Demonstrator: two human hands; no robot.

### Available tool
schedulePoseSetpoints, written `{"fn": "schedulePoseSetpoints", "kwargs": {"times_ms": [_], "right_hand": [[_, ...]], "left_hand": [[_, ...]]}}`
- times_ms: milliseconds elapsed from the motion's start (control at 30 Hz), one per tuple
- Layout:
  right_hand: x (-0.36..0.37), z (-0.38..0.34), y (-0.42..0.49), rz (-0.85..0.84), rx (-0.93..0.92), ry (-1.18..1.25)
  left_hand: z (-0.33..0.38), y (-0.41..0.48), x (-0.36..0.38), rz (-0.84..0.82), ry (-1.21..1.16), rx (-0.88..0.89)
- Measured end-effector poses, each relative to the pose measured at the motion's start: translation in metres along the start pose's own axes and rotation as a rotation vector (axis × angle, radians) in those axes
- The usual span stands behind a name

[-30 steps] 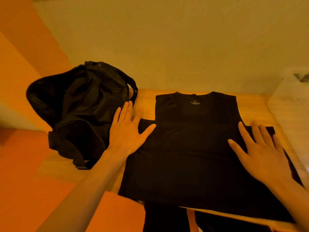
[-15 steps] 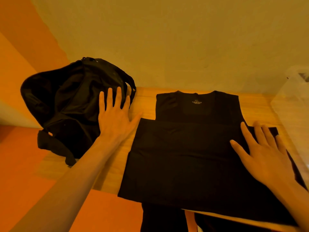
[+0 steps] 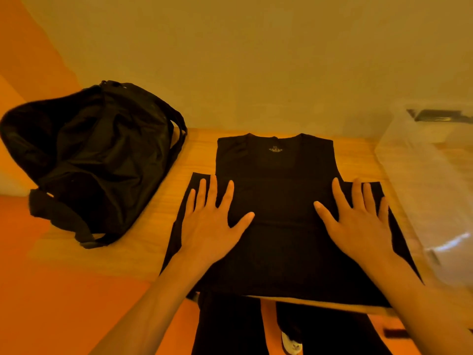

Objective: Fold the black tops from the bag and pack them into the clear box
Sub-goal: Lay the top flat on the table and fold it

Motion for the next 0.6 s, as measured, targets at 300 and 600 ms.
{"fn": "schedulePoseSetpoints", "kwargs": {"times_ms": [300,600], "right_hand": [[0.002,-0.007,0.001,0.079,-0.024,0.036],[-0.003,-0.027,-0.005,0.098,-0.021,0.039]], "left_hand": [[-0.013,0.0,-0.002,-0.016,-0.012,-0.033],[-0.024,0.001,-0.012,-0.021,-0.016,-0.061]]}}
Point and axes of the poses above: each hand's wrist, its own y-axis towards the middle knuckle, its own x-axis out of the palm, z = x × y, the point moved 6 cm from there along y, towards the middle knuckle, and after that the axes turned 3 degrees about -y, right-handed, at the moved point
